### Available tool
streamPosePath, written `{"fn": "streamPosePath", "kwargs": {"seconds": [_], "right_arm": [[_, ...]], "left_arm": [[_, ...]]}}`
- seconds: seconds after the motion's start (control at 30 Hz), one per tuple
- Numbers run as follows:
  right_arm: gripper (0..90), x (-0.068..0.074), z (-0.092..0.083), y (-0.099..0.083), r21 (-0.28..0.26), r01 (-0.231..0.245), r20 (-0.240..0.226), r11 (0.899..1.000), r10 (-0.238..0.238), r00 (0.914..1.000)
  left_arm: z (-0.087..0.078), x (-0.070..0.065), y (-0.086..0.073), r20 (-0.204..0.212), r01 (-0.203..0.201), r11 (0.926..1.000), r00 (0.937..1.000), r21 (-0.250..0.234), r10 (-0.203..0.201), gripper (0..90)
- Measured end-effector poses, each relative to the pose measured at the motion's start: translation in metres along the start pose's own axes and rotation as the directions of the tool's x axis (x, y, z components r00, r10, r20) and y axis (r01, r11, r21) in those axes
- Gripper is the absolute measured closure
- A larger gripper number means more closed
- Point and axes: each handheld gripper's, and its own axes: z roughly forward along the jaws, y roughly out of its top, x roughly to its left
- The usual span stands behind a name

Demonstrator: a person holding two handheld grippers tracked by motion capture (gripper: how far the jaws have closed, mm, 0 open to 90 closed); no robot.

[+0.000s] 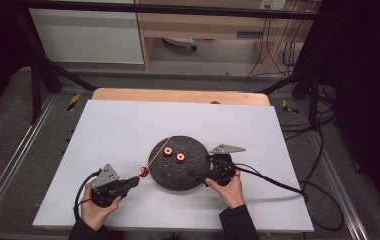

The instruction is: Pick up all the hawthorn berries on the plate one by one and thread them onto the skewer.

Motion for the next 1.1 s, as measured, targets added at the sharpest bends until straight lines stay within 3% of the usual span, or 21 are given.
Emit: {"fn": "streamPosePath", "kwargs": {"seconds": [0.2, 0.47, 0.7, 1.1], "right_arm": [[5.6, 0.003, 0.009, 0.019, 0.087, 0.060, 0.017, 0.994, -0.062, 0.9980], [5.9, 0.008, 0.026, 0.040, 0.165, 0.104, 0.033, 0.981, -0.111, 0.9933], [8.4, 0.006, 0.042, 0.052, 0.224, 0.115, 0.027, 0.968, -0.124, 0.9919], [23.9, 0.006, 0.072, 0.070, 0.370, 0.187, 0.031, 0.910, -0.214, 0.9764]], "left_arm": [[-0.003, 0.003, -0.005, 0.008, -0.005, 1.0000, 1.0000, 0.005, 0.005, 88.3], [-0.006, 0.006, -0.010, 0.012, 0.003, 0.9999, 0.9999, 0.015, -0.003, 88.3], [-0.007, 0.007, -0.012, 0.013, 0.005, 0.9998, 0.9999, 0.020, -0.005, 88.3], [-0.007, 0.010, -0.015, 0.021, 0.012, 0.9994, 0.9997, 0.033, -0.012, 88.3]]}}
